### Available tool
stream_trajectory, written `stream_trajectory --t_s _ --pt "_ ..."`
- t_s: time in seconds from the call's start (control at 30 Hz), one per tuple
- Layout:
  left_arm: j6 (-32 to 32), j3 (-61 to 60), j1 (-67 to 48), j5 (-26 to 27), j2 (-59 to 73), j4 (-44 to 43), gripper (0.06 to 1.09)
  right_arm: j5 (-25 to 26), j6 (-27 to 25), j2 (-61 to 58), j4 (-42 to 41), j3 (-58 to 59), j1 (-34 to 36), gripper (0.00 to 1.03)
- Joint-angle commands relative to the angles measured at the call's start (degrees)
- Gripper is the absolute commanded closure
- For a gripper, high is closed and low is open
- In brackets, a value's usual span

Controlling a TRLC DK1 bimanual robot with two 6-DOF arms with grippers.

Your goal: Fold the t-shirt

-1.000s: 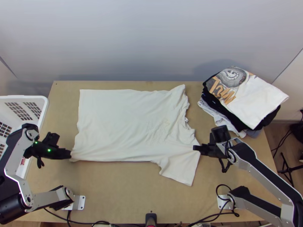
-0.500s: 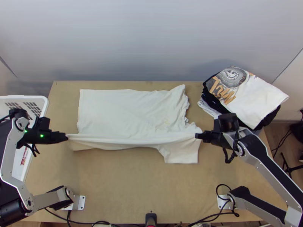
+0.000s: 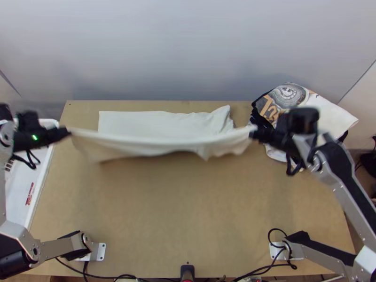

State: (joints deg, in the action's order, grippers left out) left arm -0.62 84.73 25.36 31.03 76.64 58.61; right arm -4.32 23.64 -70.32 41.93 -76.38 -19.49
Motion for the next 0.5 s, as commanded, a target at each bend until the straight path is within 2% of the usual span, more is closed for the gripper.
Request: stream_trajectory --t_s 0.0,0.13,0.27,0.37,0.47 --pt "18.38 18.54 -2.34 -0.44 1.58 -7.19 1.05 0.01 -0.79 -9.22 1.31 -24.34 1.64 1.00" --pt "23.83 27.51 -5.06 -7.73 6.33 -11.50 1.05 -0.08 -1.05 -18.18 2.45 -39.46 3.40 1.00" --pt "25.41 36.47 -7.26 -13.80 13.89 -13.87 1.05 0.01 -1.05 -28.46 3.51 -55.98 4.46 1.00" --pt "26.29 45.44 -8.14 -16.44 21.01 -15.19 1.05 0.80 -2.54 -32.42 -2.21 -60.12 4.28 1.00" --pt "25.58 47.81 -9.37 -19.51 24.43 -20.99 1.05 2.30 -5.18 -34.44 -9.33 -60.12 3.49 1.00"
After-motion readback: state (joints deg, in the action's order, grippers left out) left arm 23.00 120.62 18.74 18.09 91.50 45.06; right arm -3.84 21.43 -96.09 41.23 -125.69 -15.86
